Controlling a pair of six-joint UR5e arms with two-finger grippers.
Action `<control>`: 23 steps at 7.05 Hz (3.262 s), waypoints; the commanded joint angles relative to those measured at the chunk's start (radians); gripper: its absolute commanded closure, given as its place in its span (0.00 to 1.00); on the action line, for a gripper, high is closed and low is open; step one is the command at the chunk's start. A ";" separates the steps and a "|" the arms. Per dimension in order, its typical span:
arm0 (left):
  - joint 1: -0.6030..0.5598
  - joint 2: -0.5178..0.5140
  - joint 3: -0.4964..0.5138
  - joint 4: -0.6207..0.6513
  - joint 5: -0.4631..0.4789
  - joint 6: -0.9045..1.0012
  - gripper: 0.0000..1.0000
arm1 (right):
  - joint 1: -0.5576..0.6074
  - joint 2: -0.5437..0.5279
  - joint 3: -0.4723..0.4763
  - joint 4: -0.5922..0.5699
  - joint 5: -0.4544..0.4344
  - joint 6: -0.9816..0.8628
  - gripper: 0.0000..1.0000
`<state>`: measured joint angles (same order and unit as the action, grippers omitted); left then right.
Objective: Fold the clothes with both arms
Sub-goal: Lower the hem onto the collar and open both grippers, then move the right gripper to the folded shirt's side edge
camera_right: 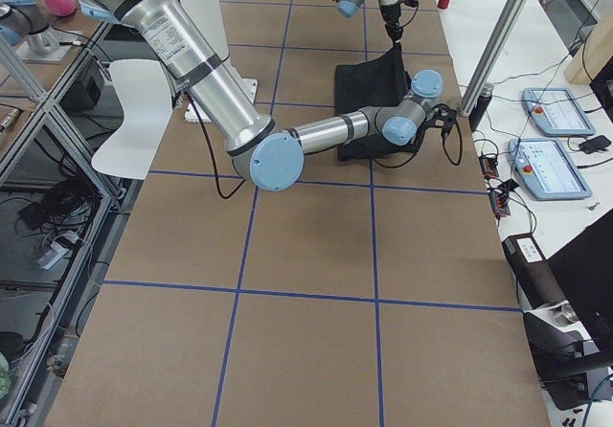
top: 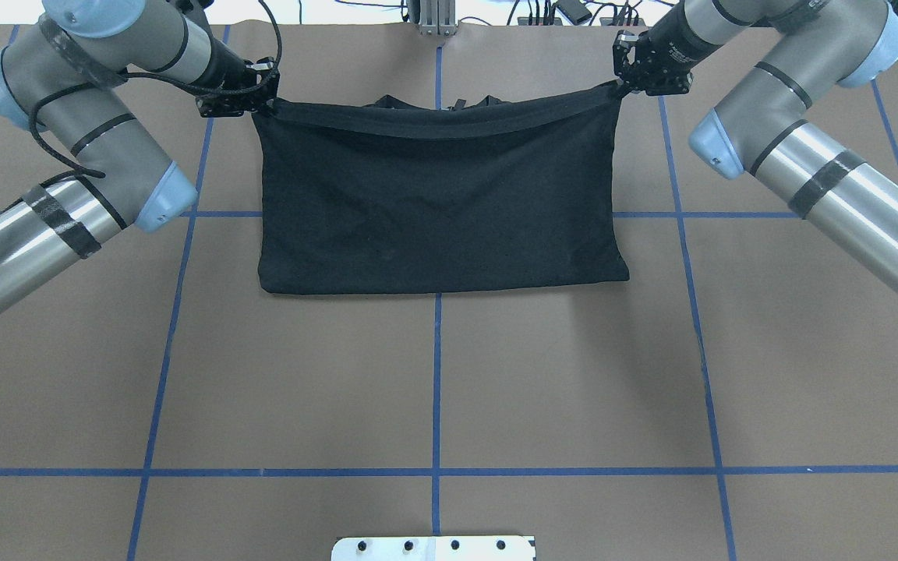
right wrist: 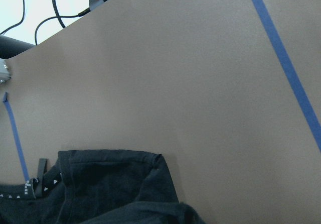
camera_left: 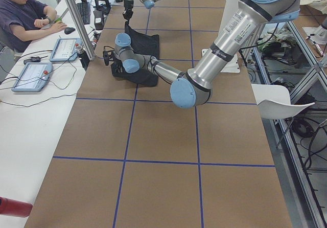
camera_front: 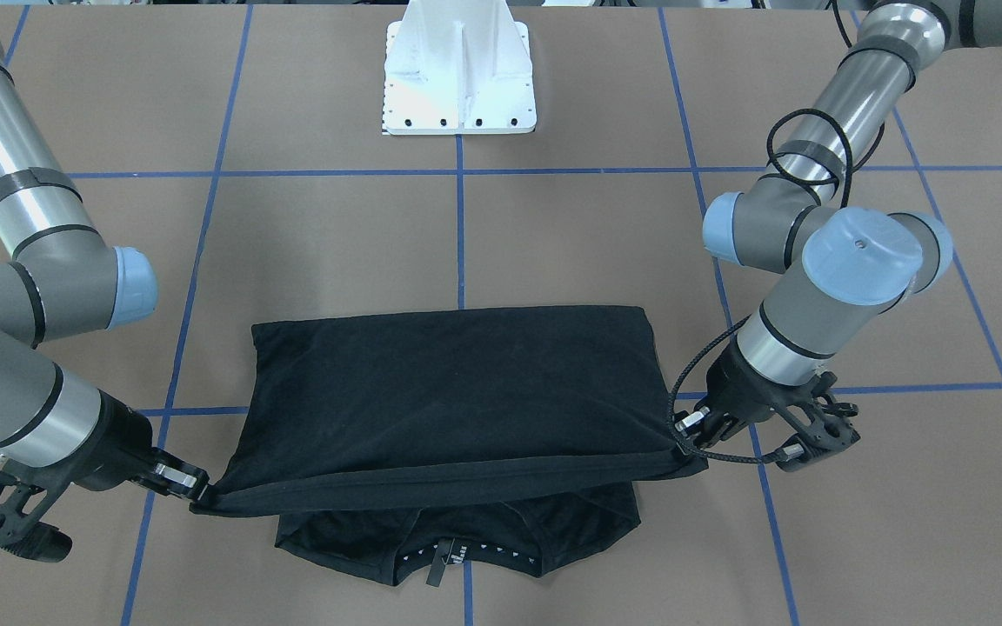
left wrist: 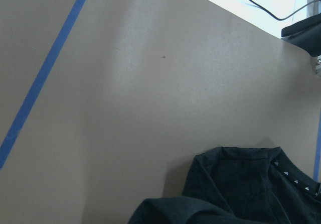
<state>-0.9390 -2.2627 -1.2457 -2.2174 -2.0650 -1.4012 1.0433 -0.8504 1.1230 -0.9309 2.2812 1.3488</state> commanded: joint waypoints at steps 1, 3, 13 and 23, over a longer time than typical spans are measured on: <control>0.005 -0.006 -0.008 0.002 -0.004 -0.002 1.00 | -0.002 0.011 0.003 0.001 0.001 0.001 1.00; 0.005 -0.004 -0.012 -0.002 0.002 0.004 0.01 | -0.009 0.011 0.004 0.003 -0.002 -0.002 0.01; -0.012 0.075 -0.225 0.073 0.005 0.005 0.00 | -0.181 -0.226 0.211 -0.043 0.109 0.026 0.00; -0.009 0.077 -0.276 0.114 0.008 -0.004 0.00 | -0.232 -0.274 0.247 -0.048 0.106 0.027 0.25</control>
<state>-0.9473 -2.1854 -1.5216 -2.1031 -2.0571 -1.4049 0.8128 -1.1257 1.3688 -0.9785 2.3863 1.3756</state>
